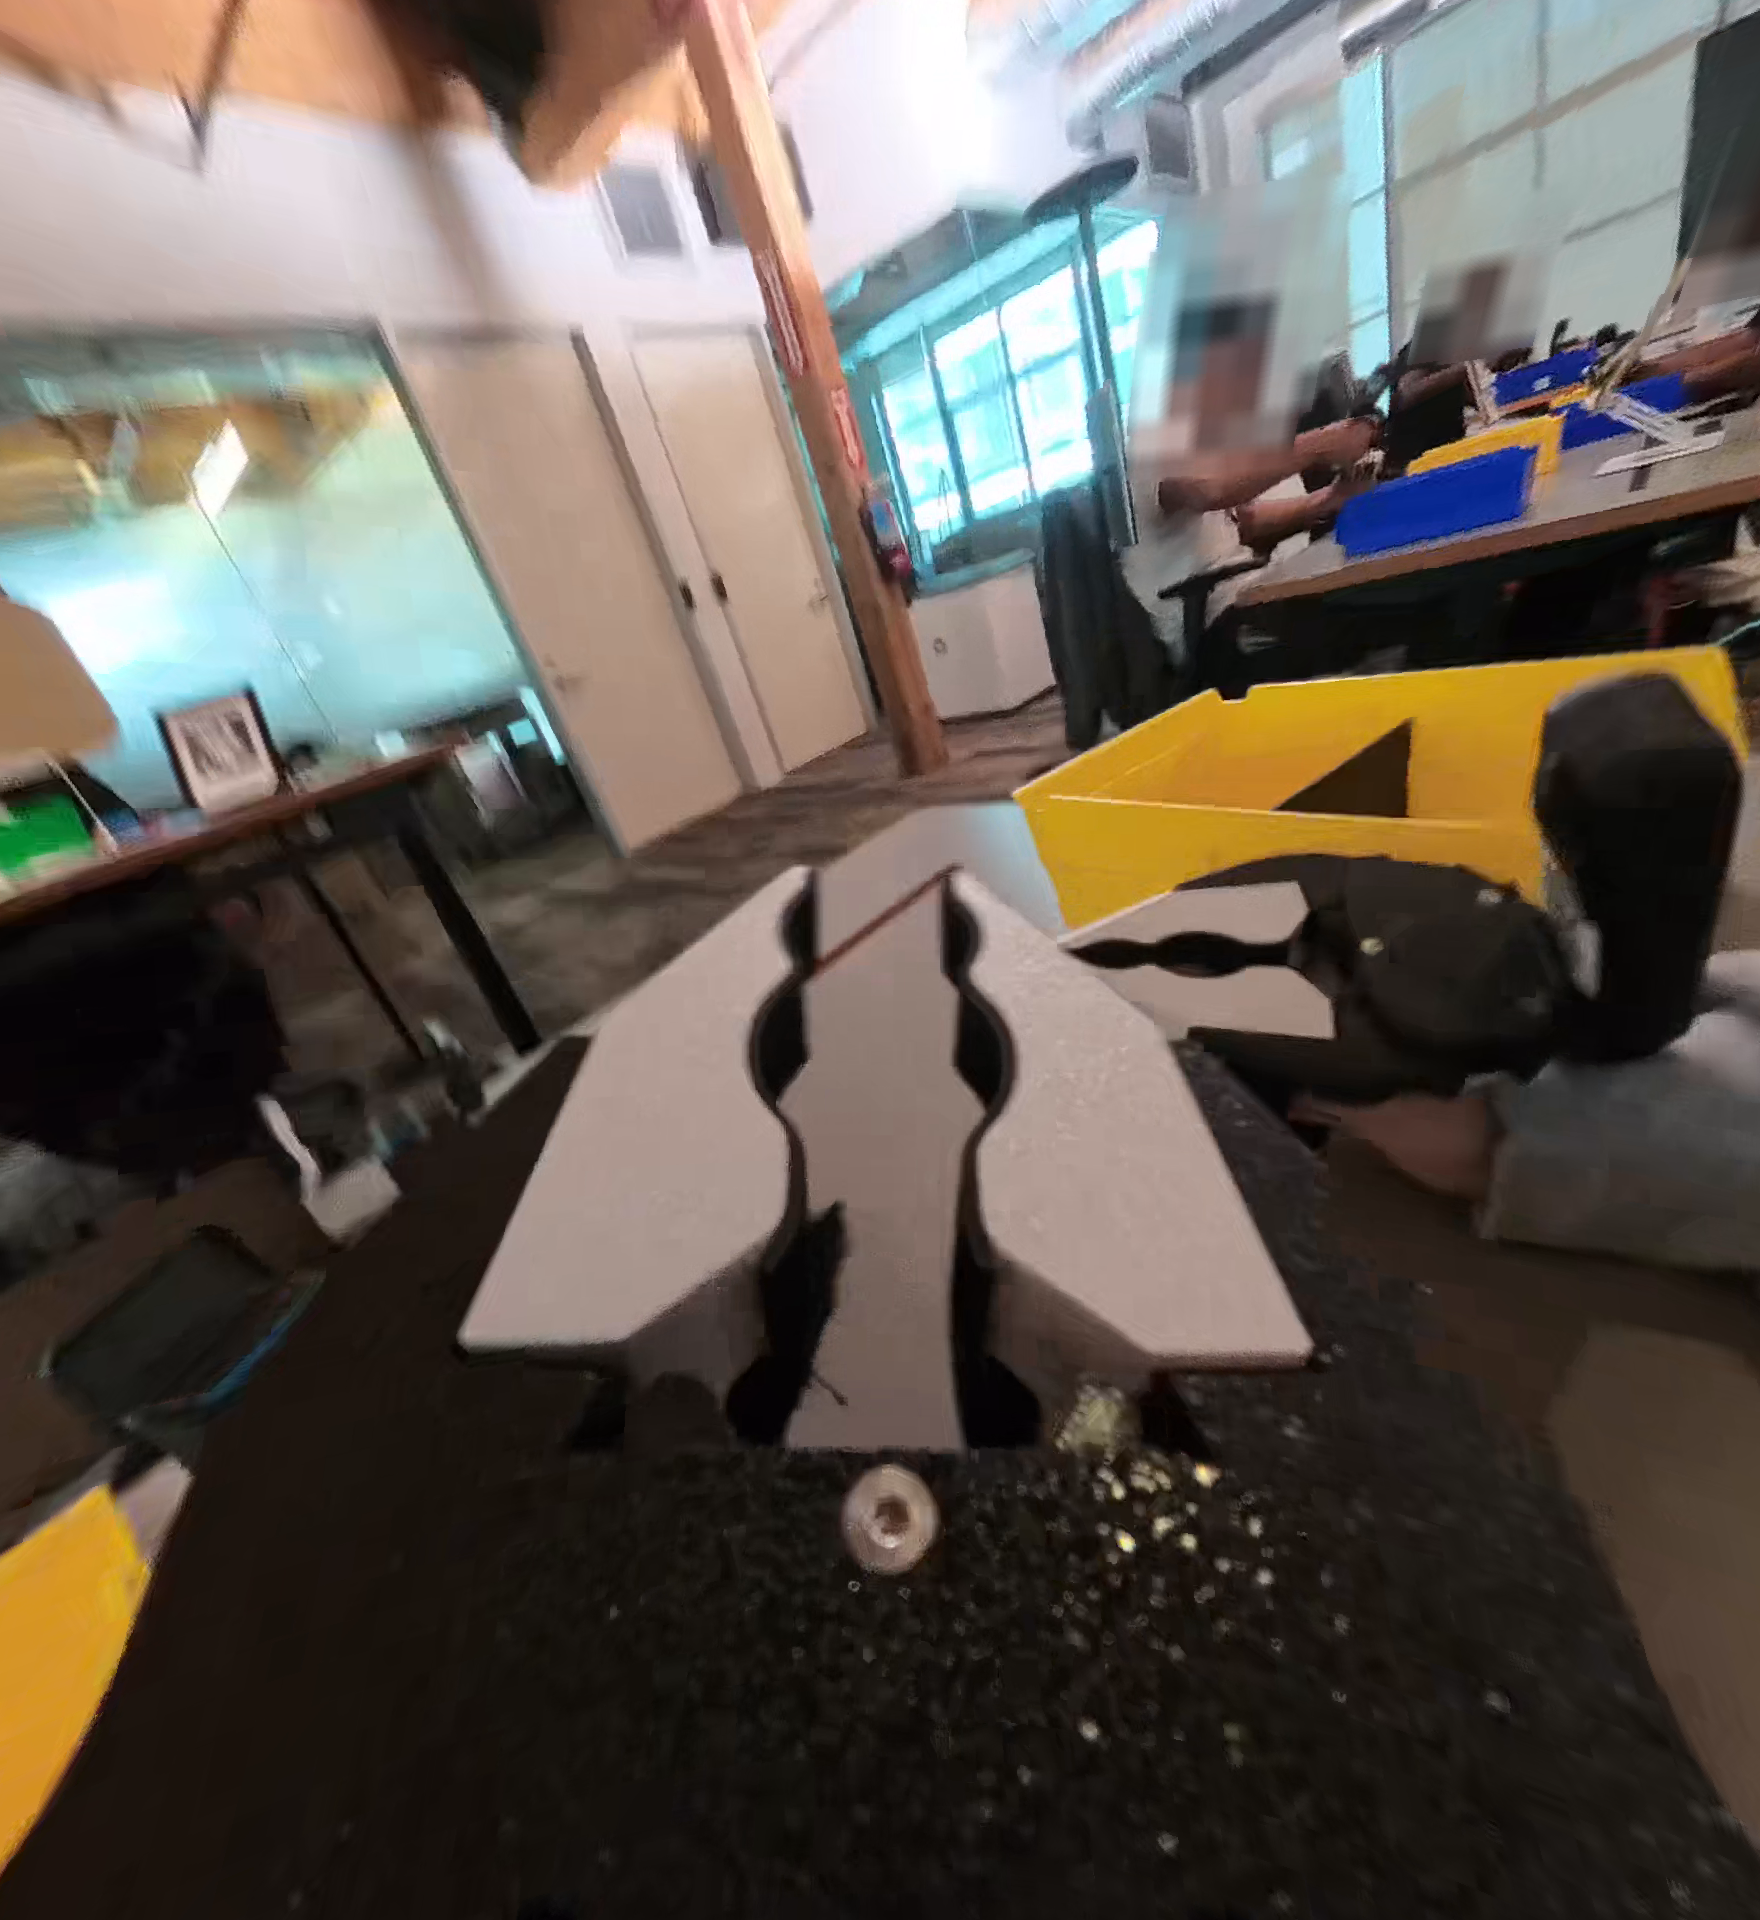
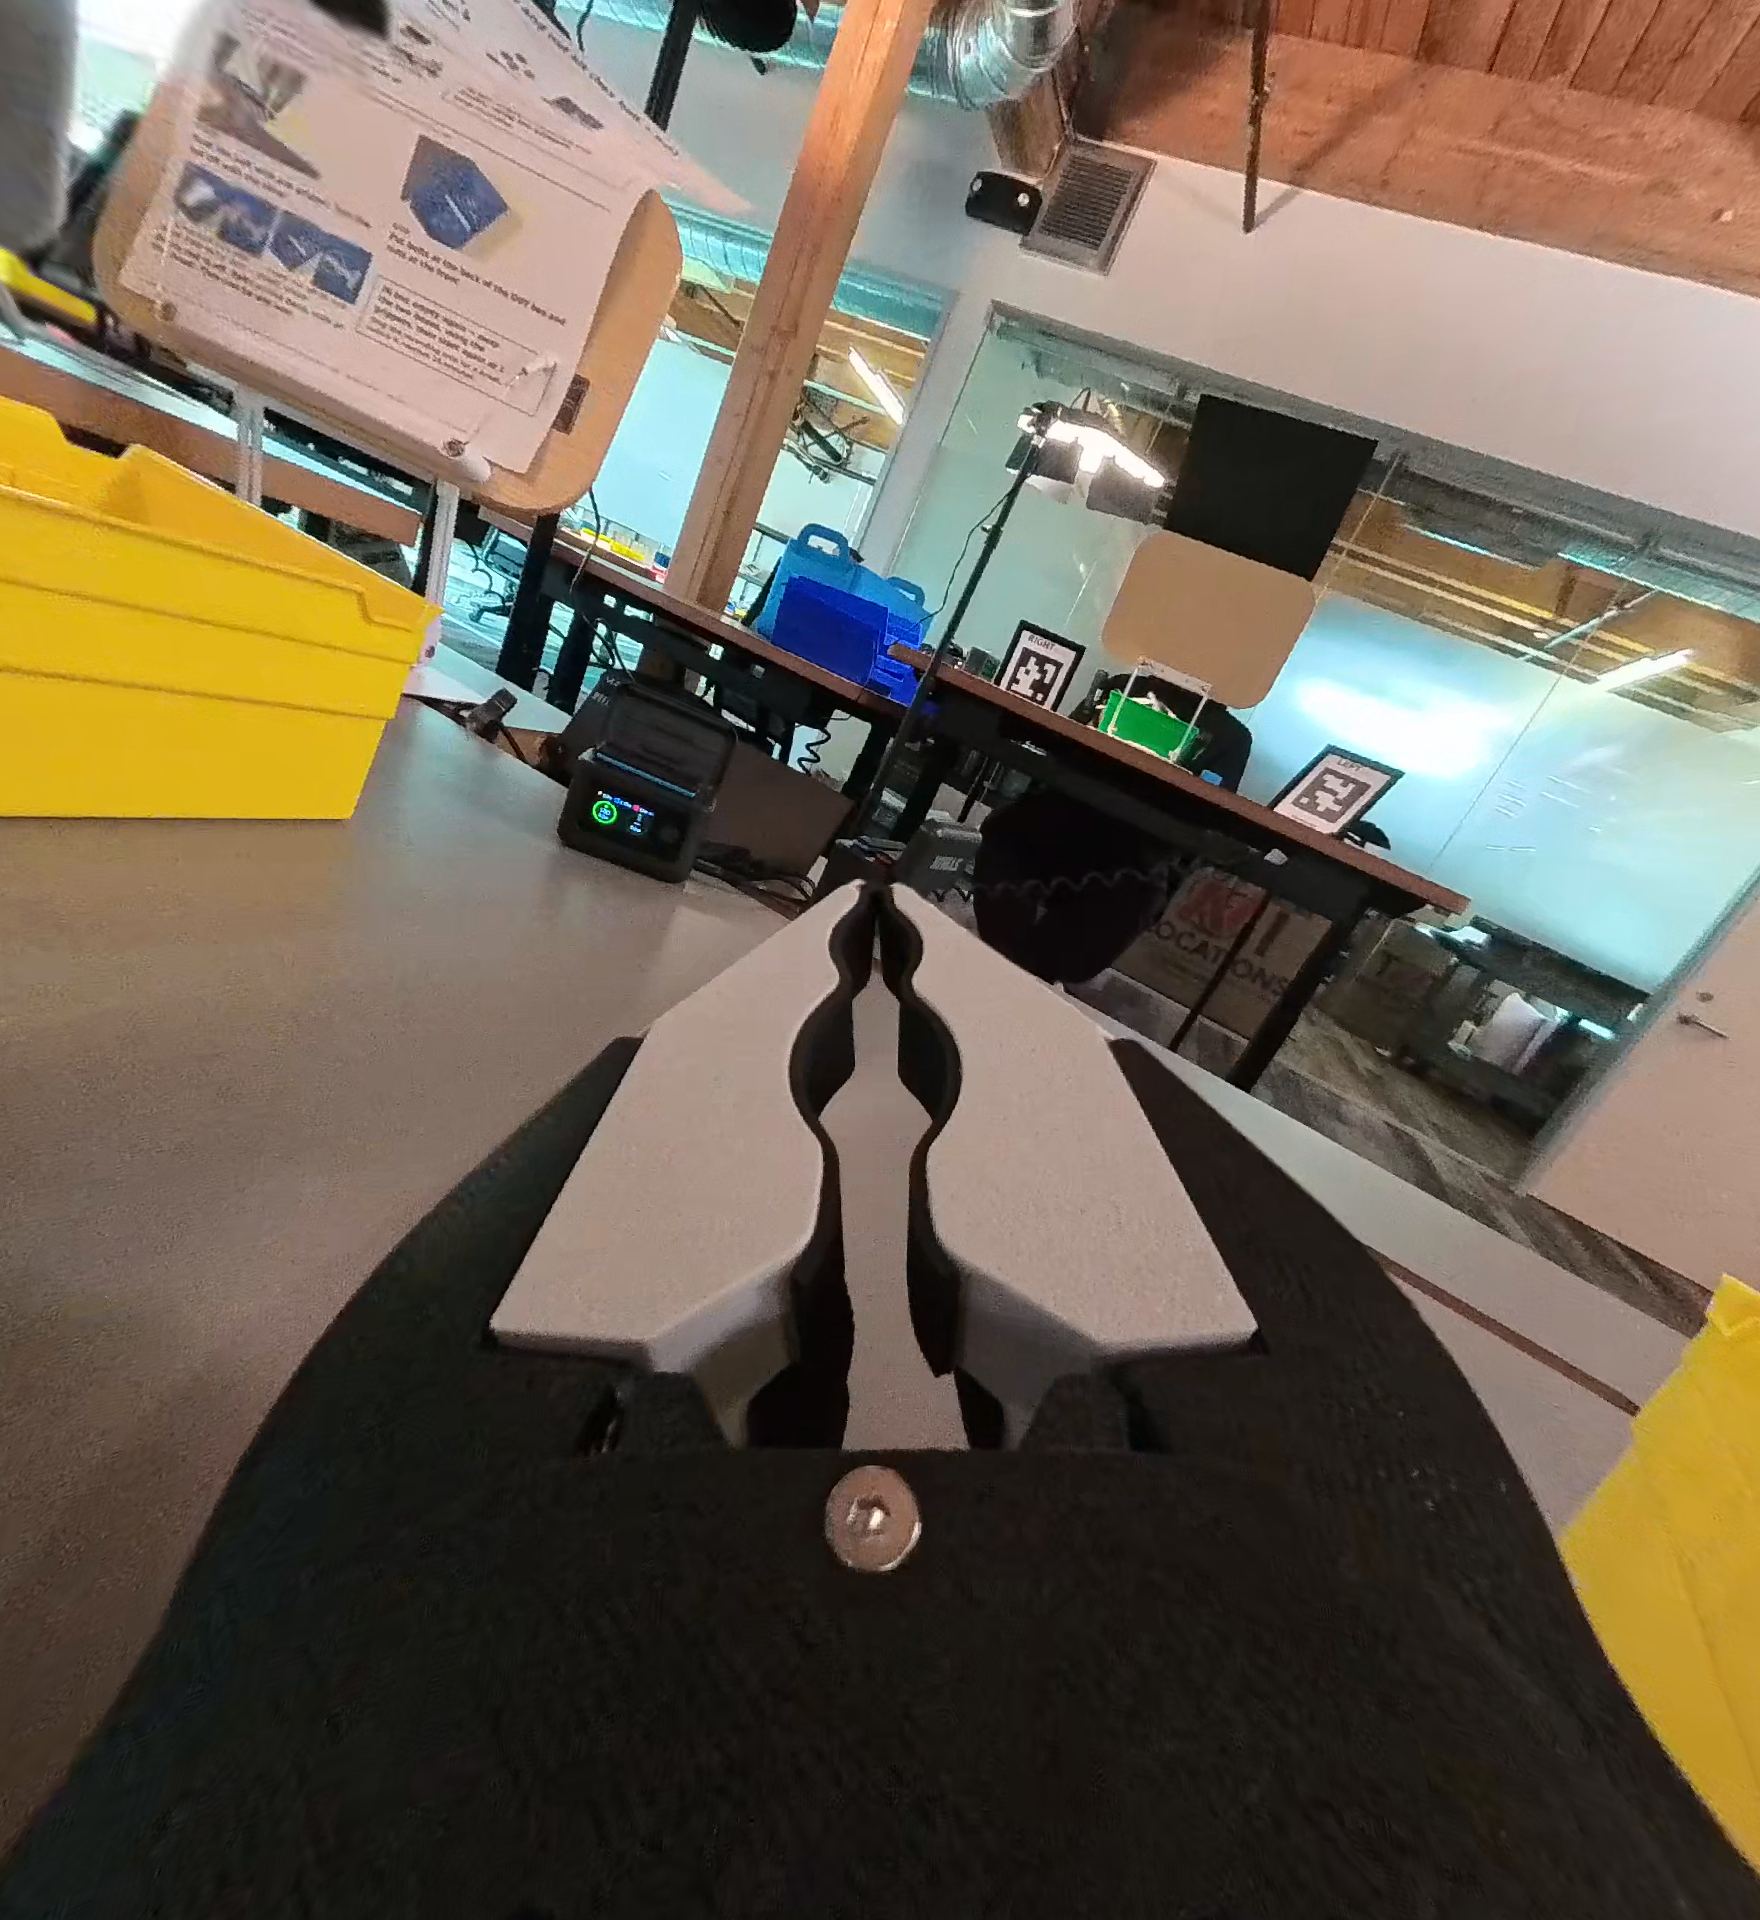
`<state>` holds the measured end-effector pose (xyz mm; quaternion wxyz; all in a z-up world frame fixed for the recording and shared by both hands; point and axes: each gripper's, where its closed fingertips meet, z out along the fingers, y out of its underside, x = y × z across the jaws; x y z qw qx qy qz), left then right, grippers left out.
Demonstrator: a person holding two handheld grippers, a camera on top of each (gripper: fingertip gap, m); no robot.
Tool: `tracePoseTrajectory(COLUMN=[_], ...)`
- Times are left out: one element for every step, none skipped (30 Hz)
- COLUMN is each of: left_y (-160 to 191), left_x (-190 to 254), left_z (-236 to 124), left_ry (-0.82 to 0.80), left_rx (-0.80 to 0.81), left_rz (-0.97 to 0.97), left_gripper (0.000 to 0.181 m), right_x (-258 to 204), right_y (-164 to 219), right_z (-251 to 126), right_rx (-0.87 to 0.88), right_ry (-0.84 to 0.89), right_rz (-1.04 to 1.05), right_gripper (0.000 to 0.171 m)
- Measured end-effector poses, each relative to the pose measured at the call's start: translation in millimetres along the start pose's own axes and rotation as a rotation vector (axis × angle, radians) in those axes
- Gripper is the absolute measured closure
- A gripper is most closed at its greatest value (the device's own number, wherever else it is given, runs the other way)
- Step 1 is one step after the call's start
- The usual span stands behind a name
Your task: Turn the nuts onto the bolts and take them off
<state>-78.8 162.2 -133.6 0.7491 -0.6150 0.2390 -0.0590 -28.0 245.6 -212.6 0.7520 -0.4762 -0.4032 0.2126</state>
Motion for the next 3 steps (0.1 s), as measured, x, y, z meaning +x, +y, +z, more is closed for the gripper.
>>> tracePoseTrajectory(left_y=[-3.7,-3.8,-1.0], left_x=[-8.8,-20.3,-34.3], left_z=[-2.5,-7.7,-16.5], left_ry=[0.003,-0.008,-0.038], left_rx=[-0.062,-0.132,-0.205], left_rz=[-0.053,-0.094,-0.13], left_gripper=[0.145,0.137,0.135], right_x=[-0.5,-0.3,0.7], right_y=[0.4,0.6,0.2], right_z=[0.3,0.2,0.1], right_rx=[-0.003,-0.003,-0.002], right_ry=[-0.005,-0.008,-0.007], right_rz=[0.006,0.011,0.015], right_gripper=[0.171,0.171,0.171])
